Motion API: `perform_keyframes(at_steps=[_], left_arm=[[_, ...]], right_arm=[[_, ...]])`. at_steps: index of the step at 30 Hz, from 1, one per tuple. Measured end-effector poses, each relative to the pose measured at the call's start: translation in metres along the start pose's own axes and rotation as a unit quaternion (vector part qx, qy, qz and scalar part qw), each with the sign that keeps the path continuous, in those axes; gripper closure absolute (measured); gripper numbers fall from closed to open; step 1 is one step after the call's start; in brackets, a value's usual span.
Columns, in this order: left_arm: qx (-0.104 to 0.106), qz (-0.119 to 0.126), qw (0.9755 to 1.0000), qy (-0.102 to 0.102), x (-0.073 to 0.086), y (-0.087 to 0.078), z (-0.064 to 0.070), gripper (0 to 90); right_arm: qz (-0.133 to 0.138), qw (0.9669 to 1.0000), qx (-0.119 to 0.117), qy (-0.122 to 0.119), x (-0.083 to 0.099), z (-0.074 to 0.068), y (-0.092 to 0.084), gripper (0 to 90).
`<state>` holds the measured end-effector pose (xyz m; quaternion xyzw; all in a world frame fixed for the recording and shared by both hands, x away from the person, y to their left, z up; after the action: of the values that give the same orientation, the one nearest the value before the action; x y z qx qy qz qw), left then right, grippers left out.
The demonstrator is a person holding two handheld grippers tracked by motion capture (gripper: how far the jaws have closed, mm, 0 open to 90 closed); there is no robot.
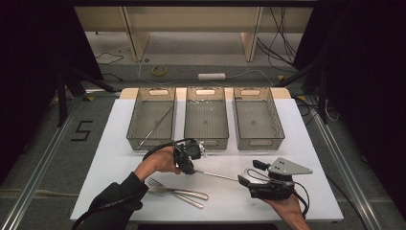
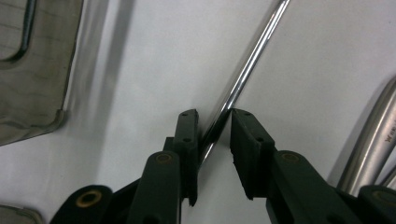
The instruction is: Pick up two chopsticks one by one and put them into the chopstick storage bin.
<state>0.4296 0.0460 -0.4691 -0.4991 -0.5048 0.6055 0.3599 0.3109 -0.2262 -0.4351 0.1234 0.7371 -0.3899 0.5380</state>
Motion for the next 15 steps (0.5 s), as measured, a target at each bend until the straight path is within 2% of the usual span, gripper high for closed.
perform_keyframes(at_steps=[10,15], left_arm=[[0.000,-0.011,0.9998,0.014,-0.0019,0.0000,0.0022,77.4],[0.007,-0.007,0.9998,0.018,-0.0017,0.0006,0.0027,82.5]], right_arm=[[0.000,1.0000,0.000,0.001,0.0001,-0.0002,-0.0003,23.2],[0.003,1.0000,0.003,0.000,-0.0001,0.0003,-0.0008,23.3]])
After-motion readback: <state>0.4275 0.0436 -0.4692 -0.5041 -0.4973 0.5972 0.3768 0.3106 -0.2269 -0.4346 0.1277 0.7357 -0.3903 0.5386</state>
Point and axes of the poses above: each handheld gripper's, and its own axes: y roughly forward along the jaws, x roughly out of its underside, z roughly to its right, the point moved 1 cm from there along y, roughly forward along the jaws
